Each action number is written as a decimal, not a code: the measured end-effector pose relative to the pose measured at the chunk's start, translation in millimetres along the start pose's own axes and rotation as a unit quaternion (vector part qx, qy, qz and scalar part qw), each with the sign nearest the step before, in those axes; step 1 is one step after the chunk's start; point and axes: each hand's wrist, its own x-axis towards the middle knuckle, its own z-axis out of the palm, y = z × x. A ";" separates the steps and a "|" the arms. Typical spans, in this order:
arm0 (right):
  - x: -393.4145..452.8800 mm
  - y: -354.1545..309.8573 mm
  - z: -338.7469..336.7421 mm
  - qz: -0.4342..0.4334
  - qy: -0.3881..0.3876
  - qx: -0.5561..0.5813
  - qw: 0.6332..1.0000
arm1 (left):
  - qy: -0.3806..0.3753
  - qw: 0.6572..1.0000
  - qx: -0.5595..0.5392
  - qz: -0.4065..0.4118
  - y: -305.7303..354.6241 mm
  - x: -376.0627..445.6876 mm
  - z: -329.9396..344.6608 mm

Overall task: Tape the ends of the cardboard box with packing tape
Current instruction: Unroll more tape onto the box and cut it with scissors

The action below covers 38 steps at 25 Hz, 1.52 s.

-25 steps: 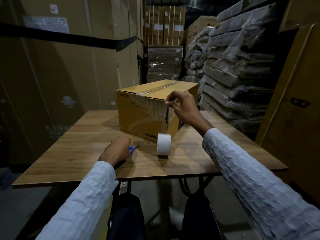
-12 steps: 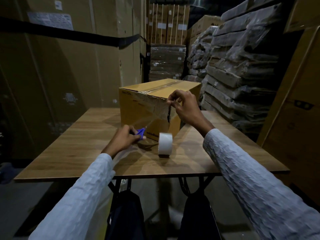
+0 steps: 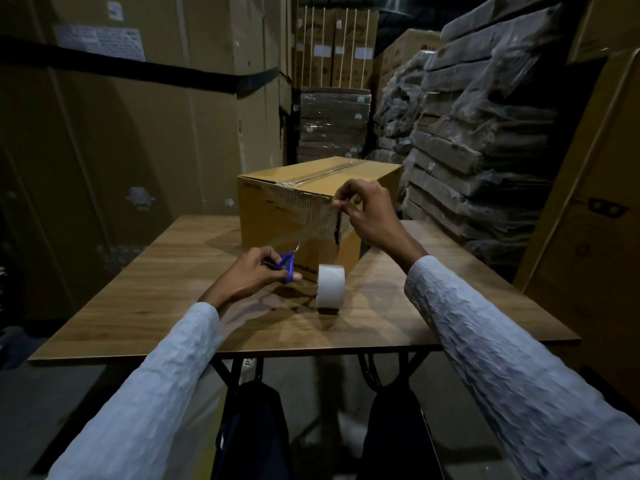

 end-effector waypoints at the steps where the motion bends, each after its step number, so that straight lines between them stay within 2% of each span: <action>1: -0.2 0.3 -0.3 0.000 0.000 -0.001 1.000 | 0.013 1.000 -0.015 -0.002 -1.2 0.1 2.2; 3: -0.4 1.0 -0.5 0.000 0.000 -0.002 1.000 | 0.053 0.998 -0.013 0.007 -2.1 -0.1 6.0; 5: -0.2 1.7 -0.7 0.003 0.001 -0.001 1.000 | 0.076 0.996 0.040 0.029 -2.7 -0.4 8.3; 10: -0.3 3.3 0.4 -0.005 0.001 -0.007 1.000 | -0.020 0.986 0.147 0.071 7.3 -7.2 2.4; 12: 0.4 3.2 0.3 -0.005 0.001 -0.007 1.000 | -0.030 0.976 0.210 0.055 13.3 -6.3 -1.7; 16: 0.7 2.8 0.0 -0.007 0.000 -0.006 1.000 | -0.065 0.938 0.340 0.027 26.9 4.8 -15.1; 22: 0.3 0.6 -1.1 -0.012 -0.001 -0.006 1.000 | -0.094 0.893 0.439 0.041 61.2 16.7 -21.0; 28: -0.2 0.7 -1.6 -0.014 -0.001 -0.001 1.000 | -0.129 0.863 0.484 0.067 74.8 22.3 -14.7; 38: -1.2 -1.0 -3.8 -0.010 -0.008 0.007 1.000 | -0.135 0.863 0.479 0.085 79.1 29.3 -9.8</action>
